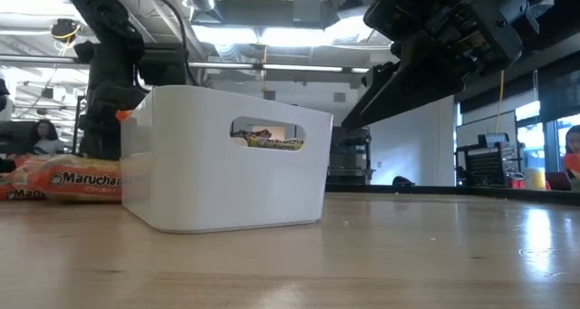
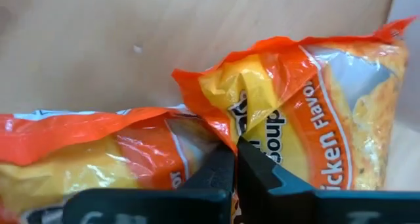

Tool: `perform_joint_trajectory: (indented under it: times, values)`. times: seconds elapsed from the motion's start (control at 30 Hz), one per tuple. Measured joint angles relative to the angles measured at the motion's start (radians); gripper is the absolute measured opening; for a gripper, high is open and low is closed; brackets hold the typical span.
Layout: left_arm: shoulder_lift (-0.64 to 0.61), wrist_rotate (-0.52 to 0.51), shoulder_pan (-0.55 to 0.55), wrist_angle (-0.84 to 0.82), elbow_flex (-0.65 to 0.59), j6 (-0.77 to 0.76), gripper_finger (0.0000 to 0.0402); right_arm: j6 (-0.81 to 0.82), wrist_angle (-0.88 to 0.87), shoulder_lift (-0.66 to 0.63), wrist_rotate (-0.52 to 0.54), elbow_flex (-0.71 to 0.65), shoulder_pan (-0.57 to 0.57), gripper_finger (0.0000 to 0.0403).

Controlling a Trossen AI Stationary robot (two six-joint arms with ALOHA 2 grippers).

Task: Sort Maruchan noodles
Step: Put the yellow noodle pack into the white bin

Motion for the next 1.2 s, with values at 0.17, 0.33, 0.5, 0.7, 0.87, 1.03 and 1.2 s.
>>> perform_joint_trajectory:
  times: [0.17, 0.33, 0.5, 0.7, 0.87, 1.03, 1.2]
  values:
    - [-0.048, -0.099, -0.049, -0.103, 0.082, -0.002, 0.0001, 0.000, 0.000, 0.000, 0.000, 0.000, 0.000, 0.0211]
    - [-0.109, -0.215, -0.119, -0.230, 0.186, -0.053, 0.0001, 0.000, 0.000, 0.000, 0.000, 0.000, 0.000, 0.0211]
    - [-0.145, -0.345, -0.204, -0.354, 0.292, -0.130, 0.0000, 0.000, -0.003, 0.000, 0.001, 0.000, 0.000, 0.0211]
    - [-0.151, -0.444, -0.291, -0.414, 0.392, -0.175, 0.0000, 0.000, -0.006, 0.000, 0.019, 0.000, 0.000, 0.0211]
    - [-0.151, -0.484, -0.340, -0.506, 0.462, -0.279, 0.0000, 0.000, -0.007, 0.000, 0.019, 0.000, 0.000, 0.0211]
    - [-0.152, -0.435, -0.378, -0.647, 0.473, -0.384, 0.0000, 0.000, -0.007, 0.000, 0.019, 0.000, 0.000, 0.0211]
    - [-0.152, -0.376, -0.425, -0.658, 0.473, -0.417, 0.0000, 0.000, -0.007, 0.000, 0.019, 0.000, 0.000, 0.0211]
